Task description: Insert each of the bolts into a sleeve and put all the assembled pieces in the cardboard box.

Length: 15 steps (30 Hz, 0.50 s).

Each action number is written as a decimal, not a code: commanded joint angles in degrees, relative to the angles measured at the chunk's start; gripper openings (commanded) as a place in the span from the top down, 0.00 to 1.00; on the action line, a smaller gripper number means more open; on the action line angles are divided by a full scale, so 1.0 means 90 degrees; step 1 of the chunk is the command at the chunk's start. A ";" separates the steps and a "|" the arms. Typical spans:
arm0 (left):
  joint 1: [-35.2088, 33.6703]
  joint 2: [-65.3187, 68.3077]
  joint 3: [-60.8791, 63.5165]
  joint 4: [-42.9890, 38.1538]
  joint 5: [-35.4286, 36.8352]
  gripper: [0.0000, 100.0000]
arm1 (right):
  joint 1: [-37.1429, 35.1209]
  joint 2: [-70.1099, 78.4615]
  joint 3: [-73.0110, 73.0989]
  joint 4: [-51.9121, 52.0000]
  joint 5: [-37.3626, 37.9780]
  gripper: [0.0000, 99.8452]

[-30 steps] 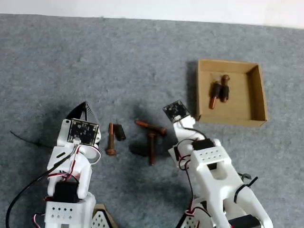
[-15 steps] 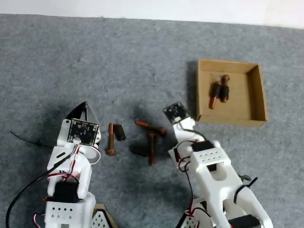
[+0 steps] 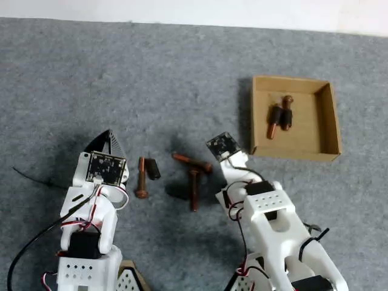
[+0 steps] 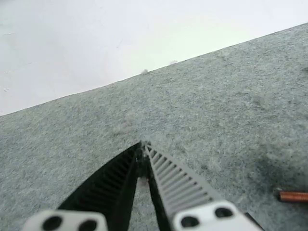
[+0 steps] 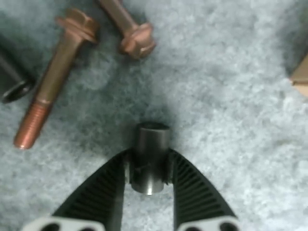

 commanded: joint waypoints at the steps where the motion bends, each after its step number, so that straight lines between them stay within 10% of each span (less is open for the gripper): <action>1: -0.0015 -0.0034 0.0132 -0.0147 -0.0049 1.00 | -0.0034 -0.0054 0.0015 -0.0073 0.0147 1.00; 15: -0.0015 -0.0044 0.0132 -0.0147 -0.0049 1.00 | 0.0542 -0.0073 -0.0044 -0.0093 0.0176 1.00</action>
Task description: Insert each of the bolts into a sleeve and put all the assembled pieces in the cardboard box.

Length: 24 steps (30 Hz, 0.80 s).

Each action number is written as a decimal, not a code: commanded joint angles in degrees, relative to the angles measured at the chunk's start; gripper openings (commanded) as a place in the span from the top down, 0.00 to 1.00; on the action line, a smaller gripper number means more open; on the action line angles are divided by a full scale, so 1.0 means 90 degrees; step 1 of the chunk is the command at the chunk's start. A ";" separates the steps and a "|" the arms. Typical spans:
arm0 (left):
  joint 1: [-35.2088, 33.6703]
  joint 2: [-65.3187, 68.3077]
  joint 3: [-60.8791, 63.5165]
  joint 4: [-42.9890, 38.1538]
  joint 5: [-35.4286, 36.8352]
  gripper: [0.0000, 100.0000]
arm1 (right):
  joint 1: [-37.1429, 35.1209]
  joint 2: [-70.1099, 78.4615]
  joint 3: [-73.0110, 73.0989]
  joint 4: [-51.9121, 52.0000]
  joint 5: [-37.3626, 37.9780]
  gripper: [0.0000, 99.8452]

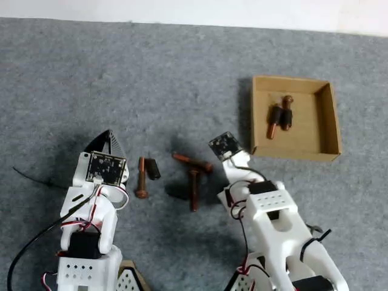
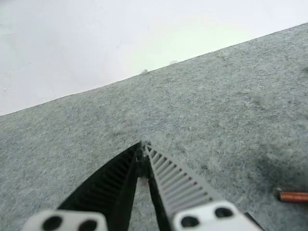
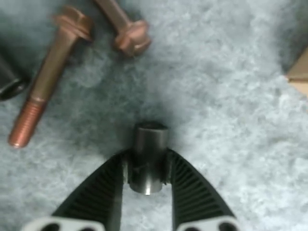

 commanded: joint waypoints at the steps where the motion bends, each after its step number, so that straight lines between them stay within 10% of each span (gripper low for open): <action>1: -0.0015 -0.0044 0.0132 -0.0147 -0.0049 1.00 | 0.0269 -0.0103 -0.0054 -0.0093 0.0059 1.00; 24: -0.0005 -0.0034 0.0132 -0.0342 -0.0029 1.00 | 0.0337 -0.8386 0.2965 0.1167 0.0049 1.00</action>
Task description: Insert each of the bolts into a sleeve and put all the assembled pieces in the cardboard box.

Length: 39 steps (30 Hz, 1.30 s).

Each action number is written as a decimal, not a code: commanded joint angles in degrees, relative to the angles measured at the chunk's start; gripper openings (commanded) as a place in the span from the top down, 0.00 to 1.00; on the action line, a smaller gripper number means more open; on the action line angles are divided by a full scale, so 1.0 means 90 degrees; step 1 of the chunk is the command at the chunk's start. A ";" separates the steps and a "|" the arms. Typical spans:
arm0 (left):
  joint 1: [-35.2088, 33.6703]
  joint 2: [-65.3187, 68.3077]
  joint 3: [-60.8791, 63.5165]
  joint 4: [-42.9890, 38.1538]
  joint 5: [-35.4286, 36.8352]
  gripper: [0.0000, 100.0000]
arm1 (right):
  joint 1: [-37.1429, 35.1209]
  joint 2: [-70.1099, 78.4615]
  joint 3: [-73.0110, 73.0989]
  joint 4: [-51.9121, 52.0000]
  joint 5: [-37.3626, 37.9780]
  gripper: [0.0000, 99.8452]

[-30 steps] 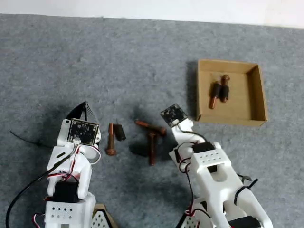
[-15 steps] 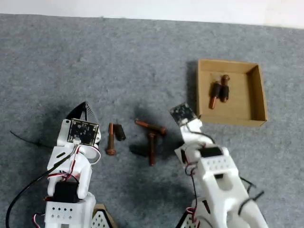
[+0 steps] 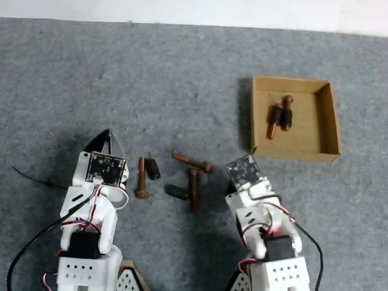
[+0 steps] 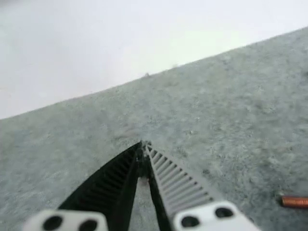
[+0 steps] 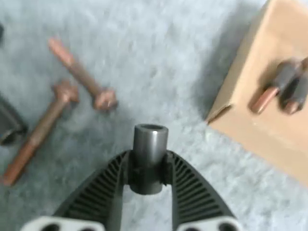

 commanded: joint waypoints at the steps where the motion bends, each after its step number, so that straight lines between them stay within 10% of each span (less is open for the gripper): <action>1: -0.0005 -0.0034 0.0132 -0.0186 -0.0029 1.00 | 0.0044 -0.0601 0.0024 0.0220 0.0010 1.00; 16: 0.0015 0.0024 -0.0806 0.0352 -0.0420 1.00 | 0.0054 -0.0581 0.0063 -0.0005 0.0000 1.00; 25: 0.2037 0.0298 -0.1187 0.1162 -0.1719 1.00 | 0.0054 -0.0581 0.0073 -0.0005 0.0000 1.00; 39: 0.2818 0.6286 -0.4117 0.0127 -0.2208 1.00 | 0.0054 -0.0581 0.0083 -0.0005 0.0000 1.00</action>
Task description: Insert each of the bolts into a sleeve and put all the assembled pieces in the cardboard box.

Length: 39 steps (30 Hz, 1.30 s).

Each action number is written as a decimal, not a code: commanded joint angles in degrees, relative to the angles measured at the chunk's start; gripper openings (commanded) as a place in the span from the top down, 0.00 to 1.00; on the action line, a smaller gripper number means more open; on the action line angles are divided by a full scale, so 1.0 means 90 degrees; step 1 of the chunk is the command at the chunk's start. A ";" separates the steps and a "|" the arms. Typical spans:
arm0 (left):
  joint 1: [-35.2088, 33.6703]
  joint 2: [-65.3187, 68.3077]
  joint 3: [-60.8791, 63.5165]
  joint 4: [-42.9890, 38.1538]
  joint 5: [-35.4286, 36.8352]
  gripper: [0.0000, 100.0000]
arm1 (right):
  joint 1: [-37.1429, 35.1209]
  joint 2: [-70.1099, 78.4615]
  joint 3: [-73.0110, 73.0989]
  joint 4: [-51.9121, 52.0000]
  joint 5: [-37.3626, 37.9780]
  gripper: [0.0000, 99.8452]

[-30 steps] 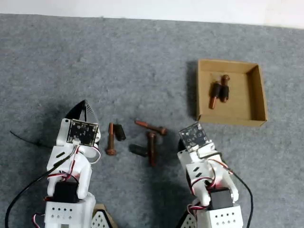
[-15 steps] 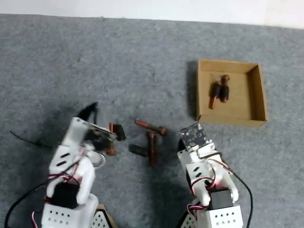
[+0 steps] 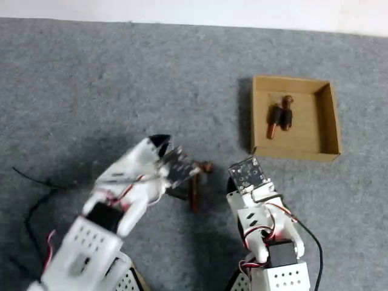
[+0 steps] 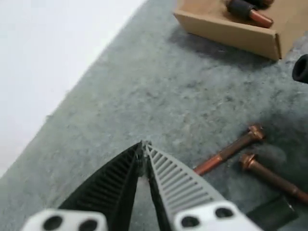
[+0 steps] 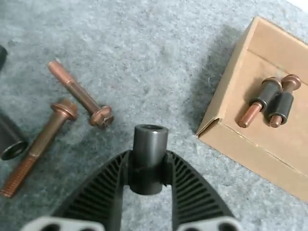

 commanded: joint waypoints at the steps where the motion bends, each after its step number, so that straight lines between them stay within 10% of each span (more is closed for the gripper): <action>1: 0.0249 0.1851 -0.1353 -0.0166 -0.0039 1.00 | 0.0063 -0.0132 0.0103 -0.0190 0.0000 1.00; 15: 0.0777 0.5944 -0.4098 0.1416 -0.1748 0.79 | 0.1148 -0.0132 0.0093 -0.0659 -0.0791 1.00; 39: 0.0396 0.9031 -0.6501 0.2227 -0.2510 0.80 | 0.1138 -0.0132 0.0093 -0.0669 -0.0781 1.00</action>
